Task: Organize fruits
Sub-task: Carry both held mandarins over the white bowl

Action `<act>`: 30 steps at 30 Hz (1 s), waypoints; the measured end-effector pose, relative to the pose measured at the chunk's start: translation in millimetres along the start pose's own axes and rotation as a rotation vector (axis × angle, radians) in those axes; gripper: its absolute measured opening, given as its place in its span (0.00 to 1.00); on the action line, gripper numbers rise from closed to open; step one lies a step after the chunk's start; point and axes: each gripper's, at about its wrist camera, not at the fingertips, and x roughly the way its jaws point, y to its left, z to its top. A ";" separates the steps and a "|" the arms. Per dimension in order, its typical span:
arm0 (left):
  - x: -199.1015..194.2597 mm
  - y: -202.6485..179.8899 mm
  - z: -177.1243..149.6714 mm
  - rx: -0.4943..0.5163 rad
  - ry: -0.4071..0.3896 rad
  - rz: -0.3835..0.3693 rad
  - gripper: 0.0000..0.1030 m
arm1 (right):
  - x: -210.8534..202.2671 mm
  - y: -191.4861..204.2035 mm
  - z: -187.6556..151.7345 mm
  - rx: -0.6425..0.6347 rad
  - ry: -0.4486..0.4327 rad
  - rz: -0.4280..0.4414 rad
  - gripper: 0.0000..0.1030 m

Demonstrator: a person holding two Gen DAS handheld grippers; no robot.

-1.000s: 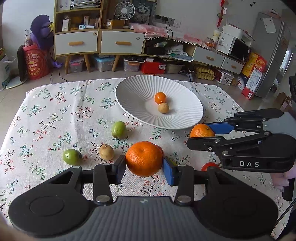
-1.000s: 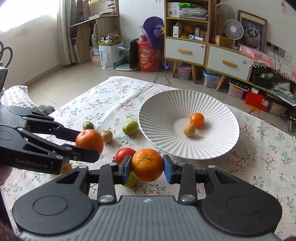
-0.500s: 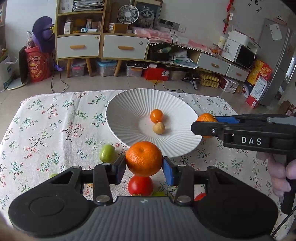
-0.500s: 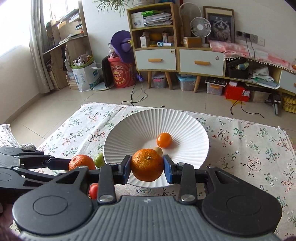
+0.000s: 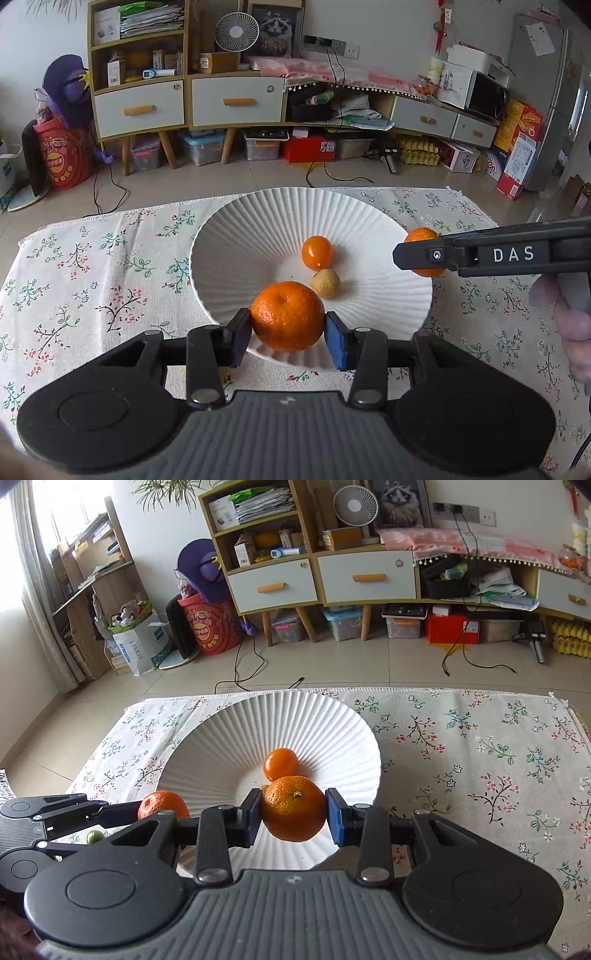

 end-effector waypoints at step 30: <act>48.9 -4.8 13.4 0.281 0.006 0.019 0.40 | 38.1 11.1 1.8 -0.283 0.028 -0.067 0.33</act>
